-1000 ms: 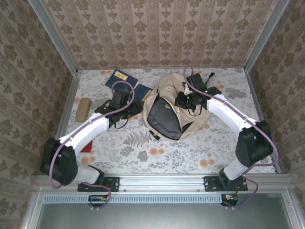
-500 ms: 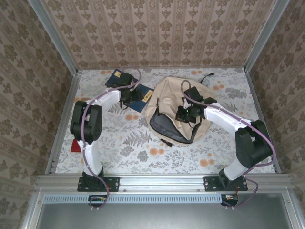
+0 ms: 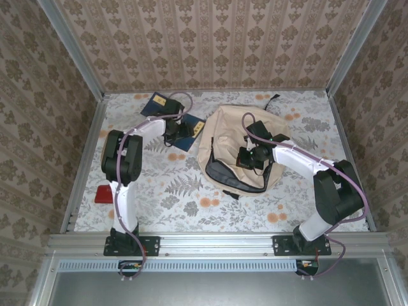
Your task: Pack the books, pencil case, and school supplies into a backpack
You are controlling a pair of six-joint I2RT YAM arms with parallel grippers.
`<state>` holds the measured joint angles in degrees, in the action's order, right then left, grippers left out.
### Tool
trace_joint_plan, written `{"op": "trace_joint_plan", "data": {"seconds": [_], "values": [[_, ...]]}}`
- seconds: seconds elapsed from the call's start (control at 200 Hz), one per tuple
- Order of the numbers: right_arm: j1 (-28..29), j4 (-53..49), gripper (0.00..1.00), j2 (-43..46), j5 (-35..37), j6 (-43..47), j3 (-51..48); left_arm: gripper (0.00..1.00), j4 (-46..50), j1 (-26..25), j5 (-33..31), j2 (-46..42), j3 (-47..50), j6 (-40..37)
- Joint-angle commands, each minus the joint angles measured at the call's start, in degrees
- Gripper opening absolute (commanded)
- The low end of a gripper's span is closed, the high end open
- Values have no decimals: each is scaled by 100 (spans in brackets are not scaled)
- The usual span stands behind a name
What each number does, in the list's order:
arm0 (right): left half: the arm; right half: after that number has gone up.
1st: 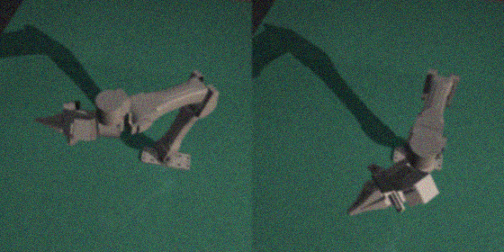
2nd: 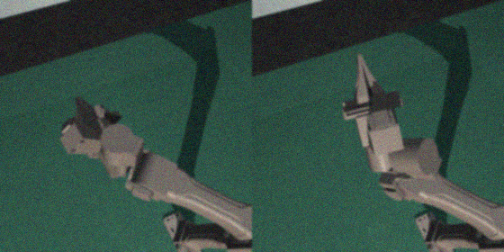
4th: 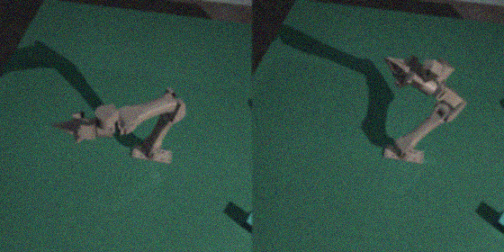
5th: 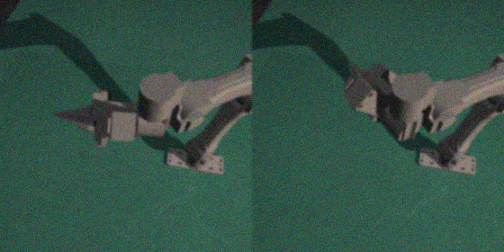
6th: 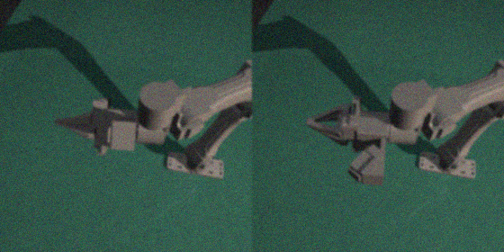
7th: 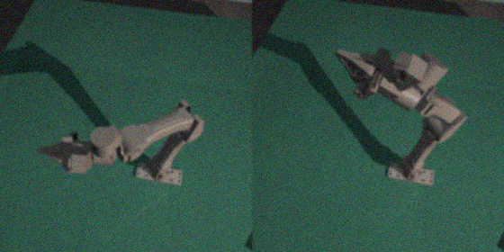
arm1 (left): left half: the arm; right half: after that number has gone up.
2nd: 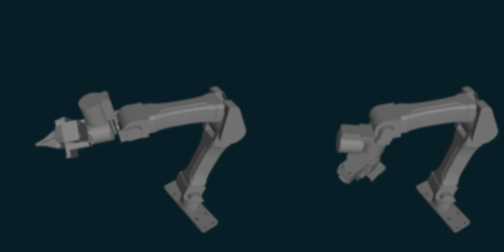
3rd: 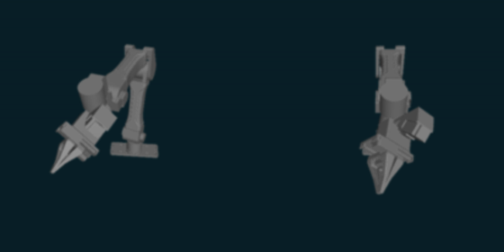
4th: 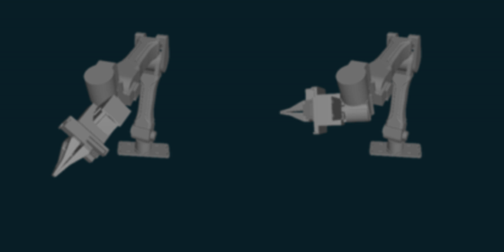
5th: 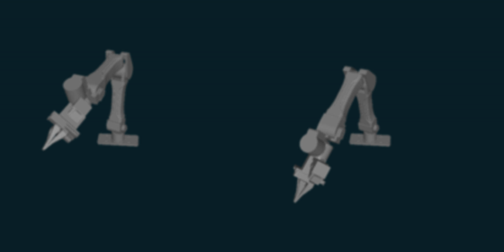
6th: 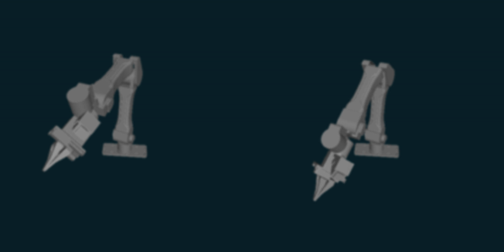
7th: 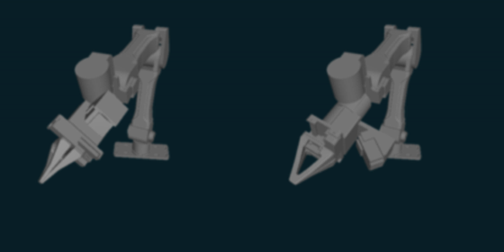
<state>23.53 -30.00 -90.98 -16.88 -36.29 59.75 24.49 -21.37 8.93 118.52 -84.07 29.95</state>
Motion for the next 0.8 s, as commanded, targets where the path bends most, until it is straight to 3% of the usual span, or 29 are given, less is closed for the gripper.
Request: {"op": "trace_joint_plan", "data": {"seconds": [0.0,0.18,0.405,0.48,0.61,0.645,0.71,0.79], "values": [[29,62,0,16,-96,-129,279,63,793,-67,-138,-287,822,129],[151,191,0,-236,-113,-219,567,64,618,-304,-69,-1171,2193,529],[257,90,0,-401,-14,-214,792,66,445,-627,67,-2215,3048,979],[257,-48,9,-269,141,-145,849,68,504,-606,130,-2600,3062,947],[344,-401,39,135,602,-28,894,72,793,-511,250,-3134,2808,696],[399,-468,44,218,741,12,929,74,830,-269,314,-3225,2760,607],[567,-607,51,299,1005,54,1014,77,897,-45,372,-3324,2718,452],[847,-687,53,278,1266,52,1143,80,965,271,396,-3336,2720,294]]}}
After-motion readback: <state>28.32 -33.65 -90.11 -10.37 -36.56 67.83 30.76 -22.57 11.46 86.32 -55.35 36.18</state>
